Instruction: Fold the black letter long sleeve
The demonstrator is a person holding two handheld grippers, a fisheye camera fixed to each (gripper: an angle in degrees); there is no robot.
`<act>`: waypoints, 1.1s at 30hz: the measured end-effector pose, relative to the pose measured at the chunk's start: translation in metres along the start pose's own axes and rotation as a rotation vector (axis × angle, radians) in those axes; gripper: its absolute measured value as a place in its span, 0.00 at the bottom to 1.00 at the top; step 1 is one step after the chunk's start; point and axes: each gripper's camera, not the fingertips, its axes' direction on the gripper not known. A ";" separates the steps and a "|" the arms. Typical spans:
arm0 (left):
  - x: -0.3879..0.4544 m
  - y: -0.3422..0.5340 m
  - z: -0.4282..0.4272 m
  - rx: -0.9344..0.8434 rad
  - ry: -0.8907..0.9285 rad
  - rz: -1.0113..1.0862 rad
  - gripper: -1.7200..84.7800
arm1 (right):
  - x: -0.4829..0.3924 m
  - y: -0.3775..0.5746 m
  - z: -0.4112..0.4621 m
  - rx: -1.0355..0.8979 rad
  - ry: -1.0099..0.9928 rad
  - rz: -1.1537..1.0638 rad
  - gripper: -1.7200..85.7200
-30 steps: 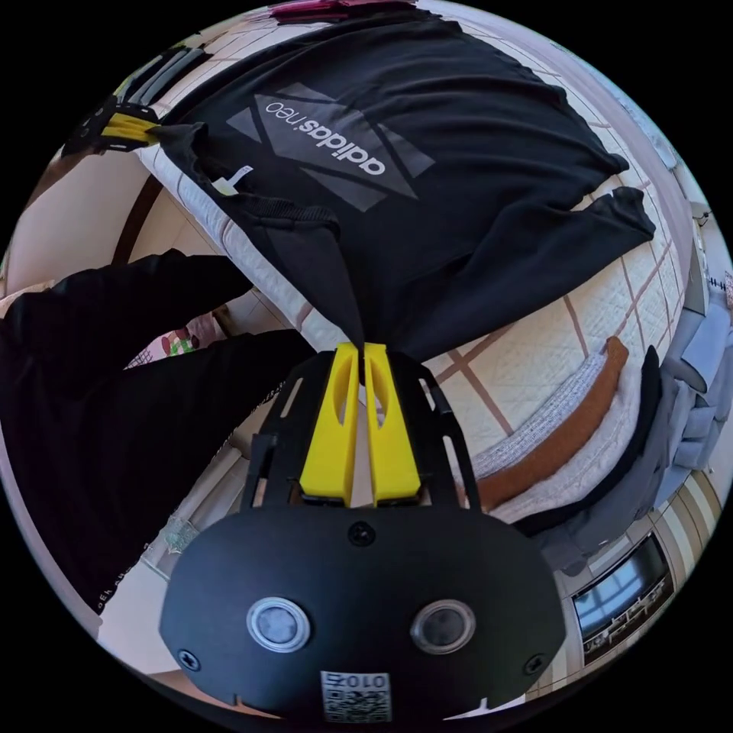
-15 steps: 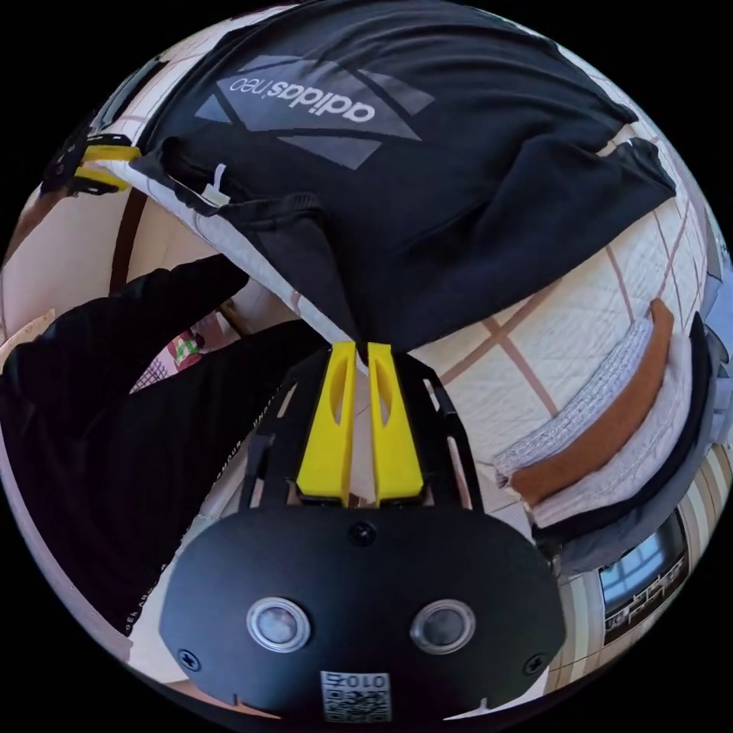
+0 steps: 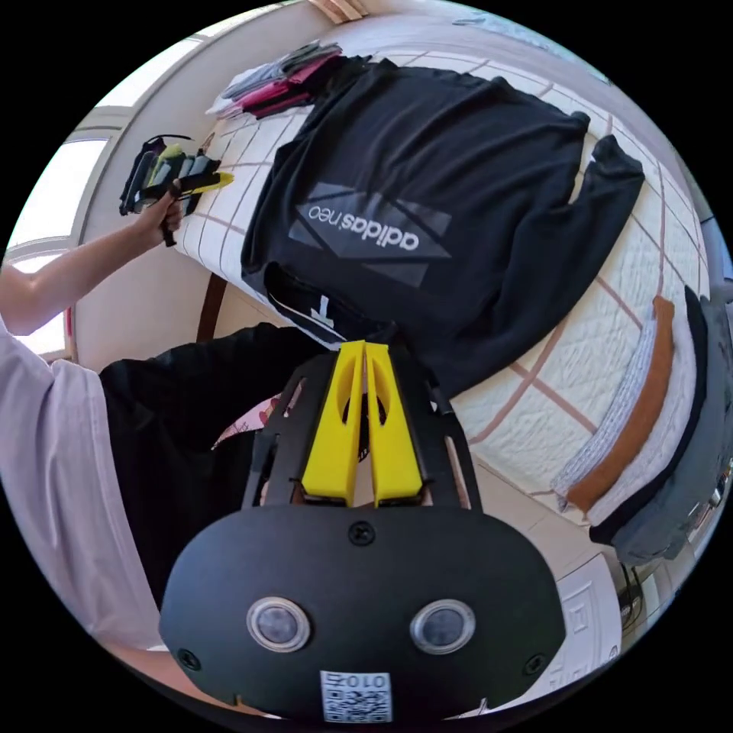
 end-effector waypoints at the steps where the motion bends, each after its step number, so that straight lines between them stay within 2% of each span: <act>1: -0.007 -0.031 -0.008 0.085 -0.020 -0.038 0.13 | -0.004 -0.003 -0.007 0.023 0.007 -0.004 0.04; 4: -0.010 -0.108 -0.011 0.163 -0.127 -0.082 0.15 | -0.022 -0.009 -0.041 0.118 0.046 -0.026 0.04; 7: -0.011 -0.168 0.008 0.113 -0.235 -0.098 0.15 | -0.034 0.001 -0.068 0.193 0.078 -0.008 0.04; 13: -0.009 -0.222 0.046 0.043 -0.112 -0.134 0.13 | -0.031 0.032 -0.075 0.184 0.088 0.109 0.04; 16: 0.009 -0.227 0.047 -0.033 -0.200 -0.088 0.07 | -0.029 0.033 -0.065 0.137 0.090 0.127 0.04; 18: 0.008 -0.219 0.028 0.021 -0.141 -0.095 0.05 | -0.034 0.027 -0.067 0.140 0.087 0.102 0.04; 20: -0.010 -0.189 -0.021 0.181 -0.017 -0.198 0.04 | -0.040 0.020 -0.071 0.148 0.082 0.073 0.04; 22: -0.027 -0.151 -0.072 0.325 0.014 -0.261 0.03 | -0.047 0.013 -0.076 0.155 0.087 0.042 0.04; 23: -0.039 -0.122 -0.108 0.414 0.005 -0.300 0.03 | -0.051 0.010 -0.079 0.161 0.089 0.025 0.04; 26: -0.081 -0.048 -0.183 0.524 -0.077 -0.457 0.03 | -0.057 0.006 -0.082 0.178 0.079 0.008 0.04; 29: -0.124 0.010 -0.218 0.469 -0.199 -0.649 0.02 | -0.059 0.001 -0.075 0.165 0.076 0.005 0.04; 33: -0.142 0.044 -0.222 0.324 -0.348 -0.722 0.02 | -0.064 -0.006 -0.066 0.141 0.075 0.022 0.04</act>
